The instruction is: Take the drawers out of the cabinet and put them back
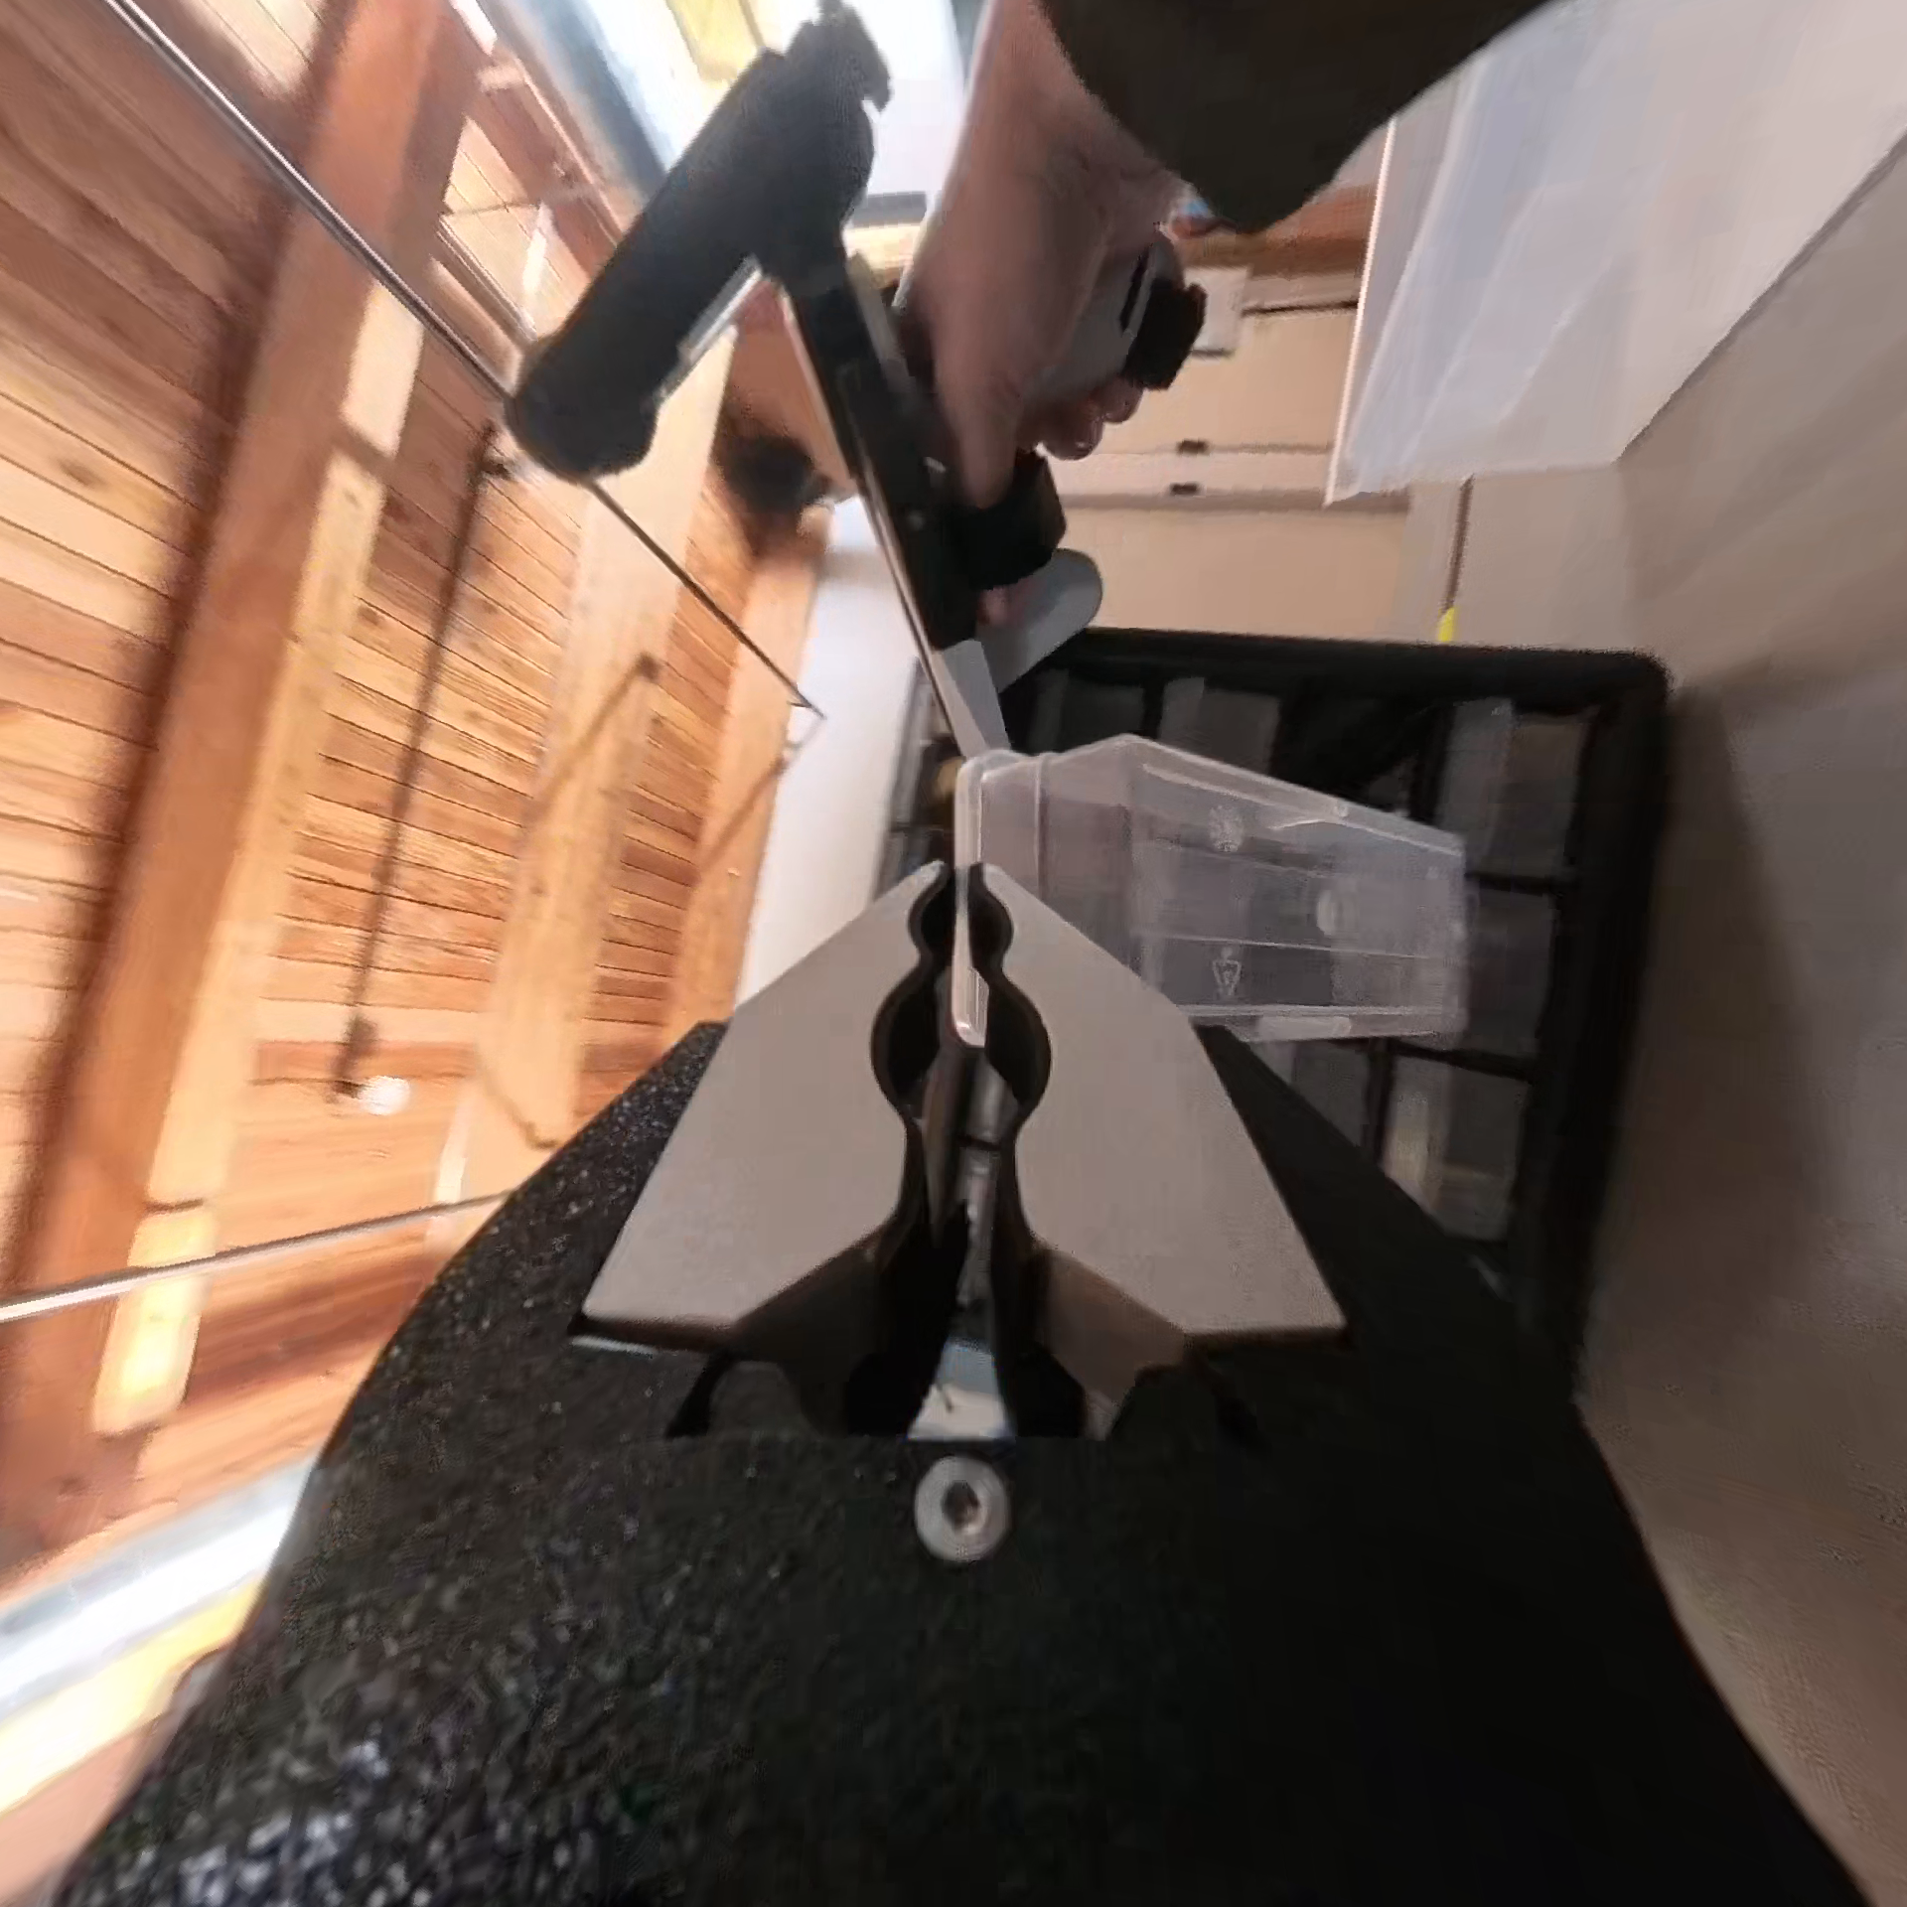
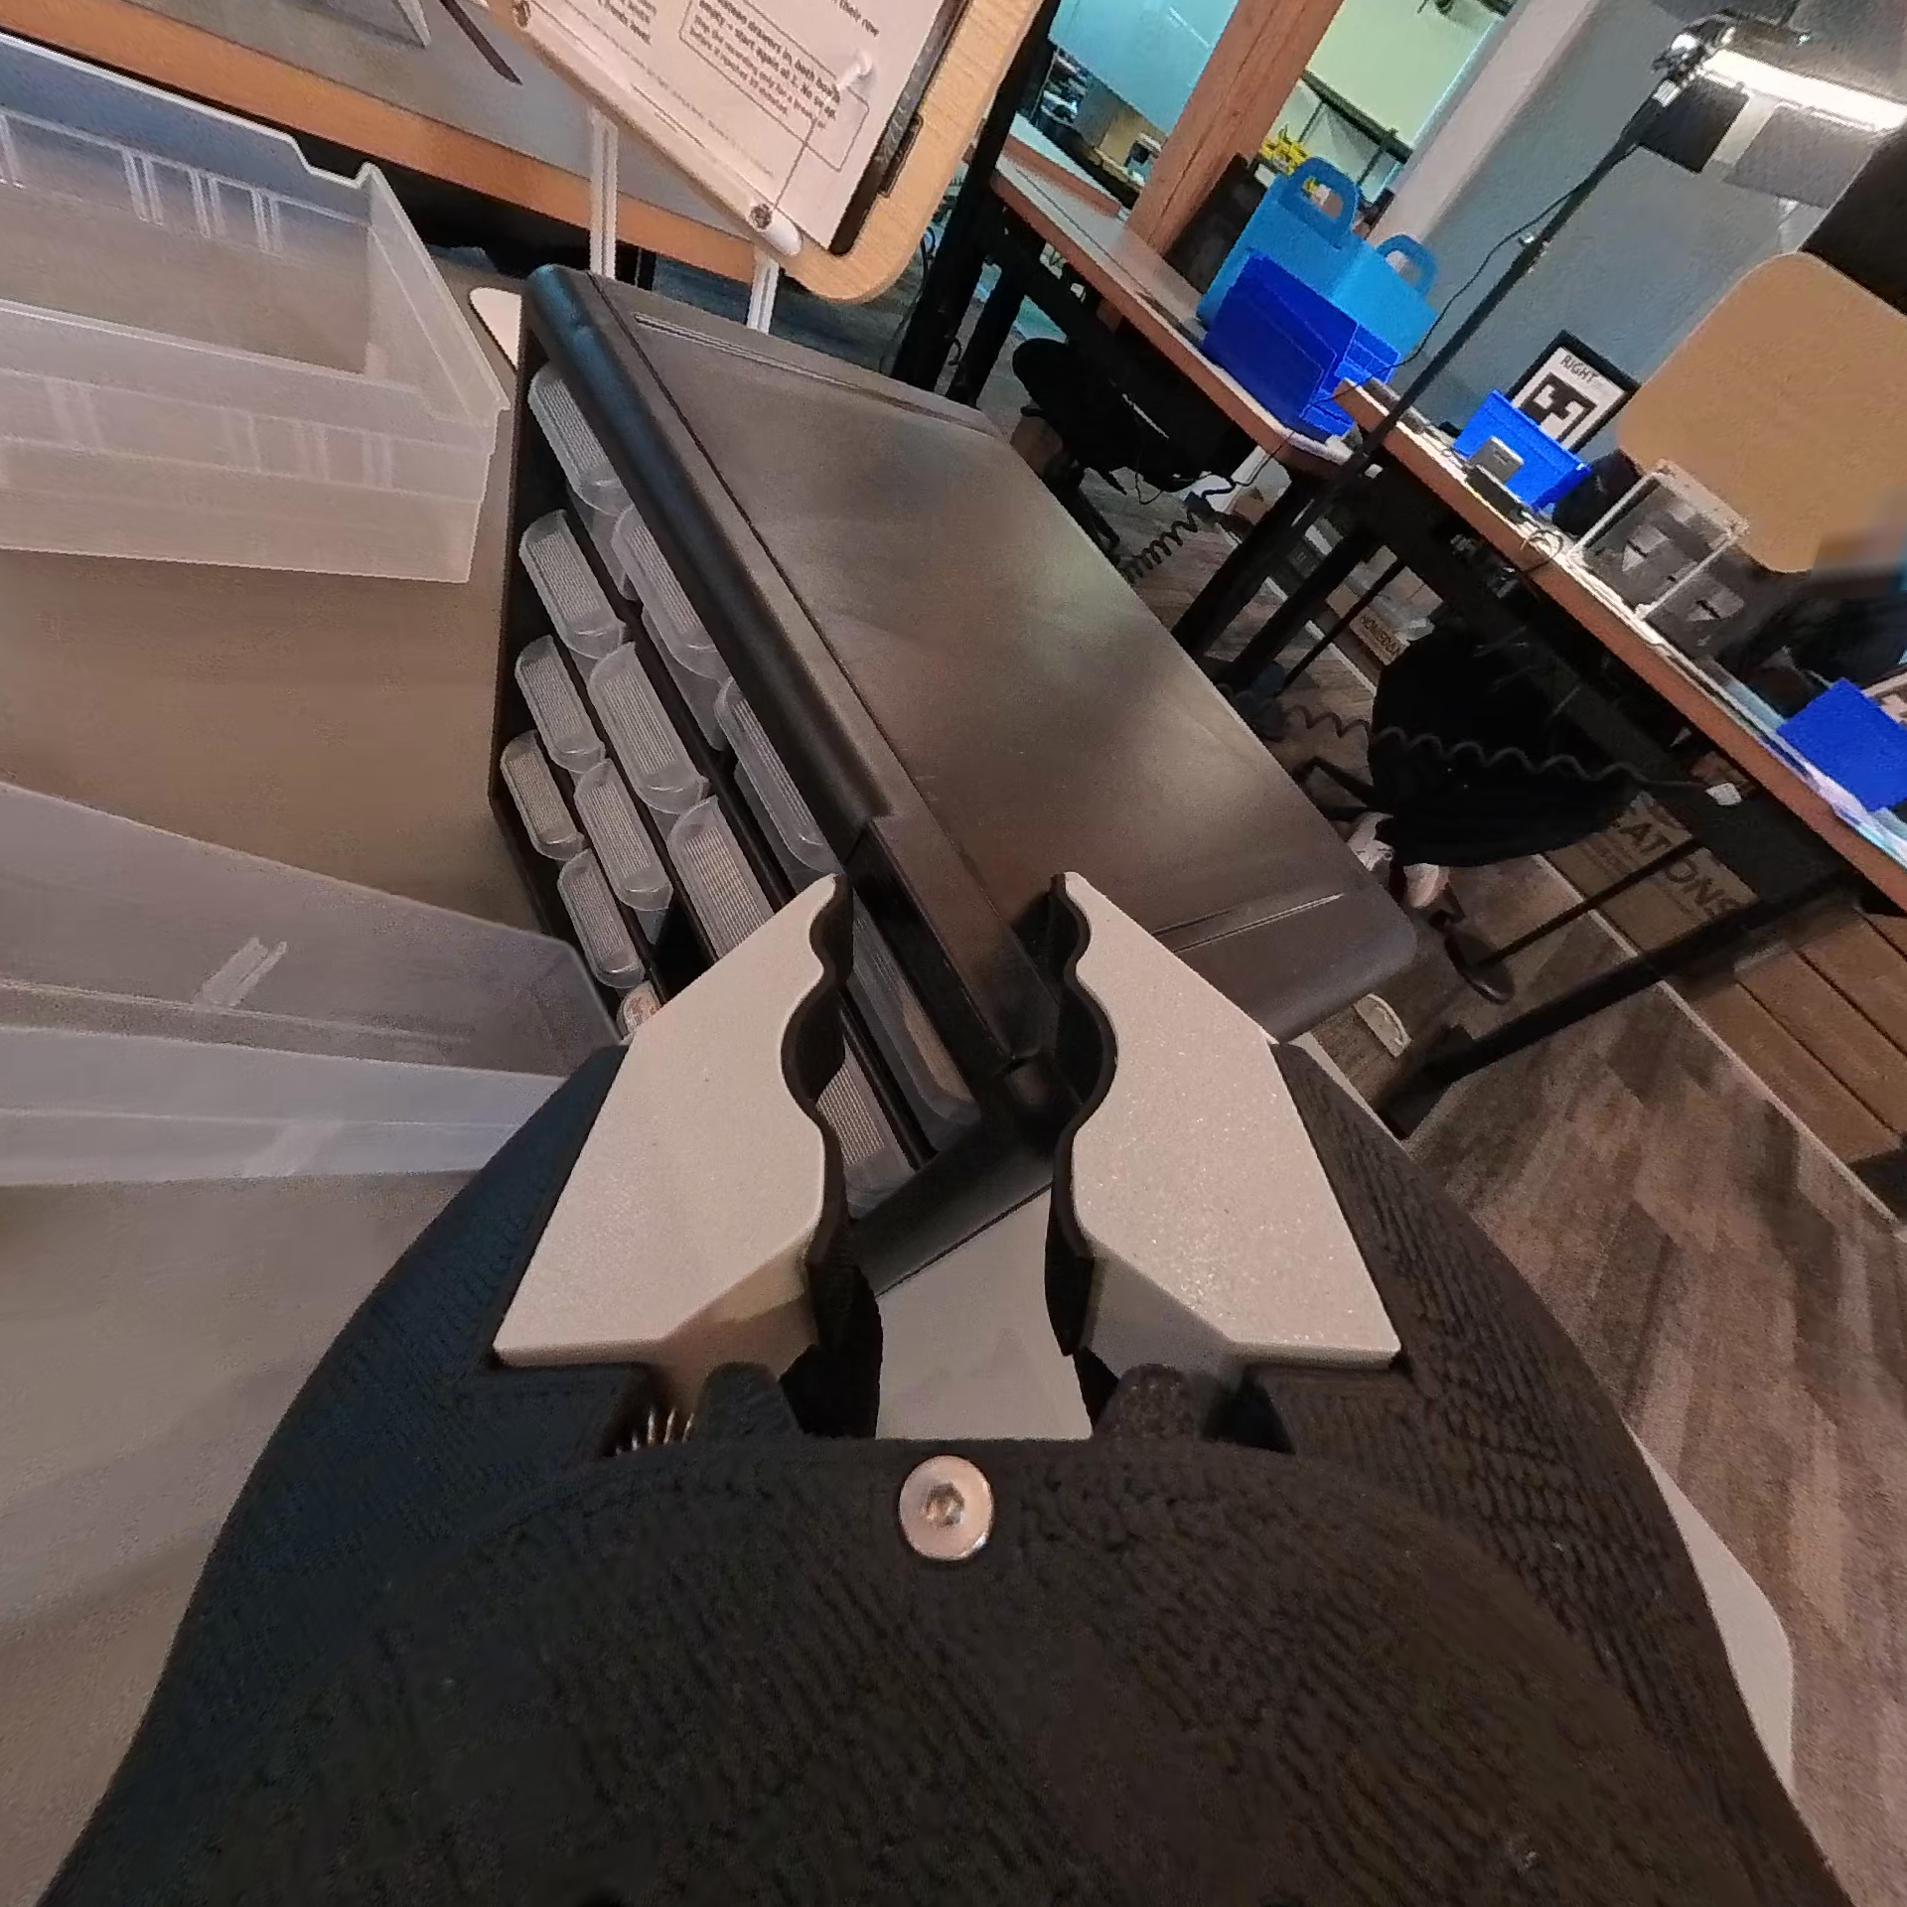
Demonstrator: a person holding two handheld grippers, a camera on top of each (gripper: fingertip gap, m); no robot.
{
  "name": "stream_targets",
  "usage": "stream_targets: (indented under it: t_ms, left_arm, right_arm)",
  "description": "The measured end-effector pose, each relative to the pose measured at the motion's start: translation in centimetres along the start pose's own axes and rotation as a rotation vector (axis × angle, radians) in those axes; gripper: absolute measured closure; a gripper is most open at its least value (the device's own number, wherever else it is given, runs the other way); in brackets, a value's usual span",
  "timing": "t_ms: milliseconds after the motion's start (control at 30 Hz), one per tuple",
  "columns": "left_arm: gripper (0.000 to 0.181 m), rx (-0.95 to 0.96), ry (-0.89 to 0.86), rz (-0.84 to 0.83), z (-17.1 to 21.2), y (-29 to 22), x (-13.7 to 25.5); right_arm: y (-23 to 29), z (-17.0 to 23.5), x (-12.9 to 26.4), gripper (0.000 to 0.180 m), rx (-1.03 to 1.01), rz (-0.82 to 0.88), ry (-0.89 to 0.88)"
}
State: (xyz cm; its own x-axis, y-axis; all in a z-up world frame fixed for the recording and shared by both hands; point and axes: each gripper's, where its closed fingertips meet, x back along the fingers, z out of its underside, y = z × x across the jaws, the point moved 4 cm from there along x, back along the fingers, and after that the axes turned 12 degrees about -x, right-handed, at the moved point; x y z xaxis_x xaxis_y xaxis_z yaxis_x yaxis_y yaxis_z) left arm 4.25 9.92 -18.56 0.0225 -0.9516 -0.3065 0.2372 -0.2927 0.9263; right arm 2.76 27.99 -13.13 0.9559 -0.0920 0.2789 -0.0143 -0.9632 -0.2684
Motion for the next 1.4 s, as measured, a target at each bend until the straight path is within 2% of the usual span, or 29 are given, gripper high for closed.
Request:
stream_targets:
  t_ms: [133,500,1000,1400]
  left_arm:
    - [0.181,-0.179,0.045,-0.075,-1.1,-1.6,0.1]
    - [0.181,-0.308,0.035,-0.147,-2.0,-2.7,-1.3]
    - [0.181,-0.398,-0.020,-0.139,-0.9,-3.6,-1.3]
    - [0.181,-0.363,-0.020,-0.139,-1.1,-4.6,-1.6]
  right_arm:
    - [0.0,0.0,0.0,0.143,0.000,0.000,-0.001]
    - [0.0,0.0,0.0,0.142,-0.005,-0.001,-0.001]
    - [0.0,0.0,-0.1,0.143,-0.010,-0.006,-0.005]
    - [0.0,0.0,-0.1,0.143,-0.009,-0.003,-0.002]
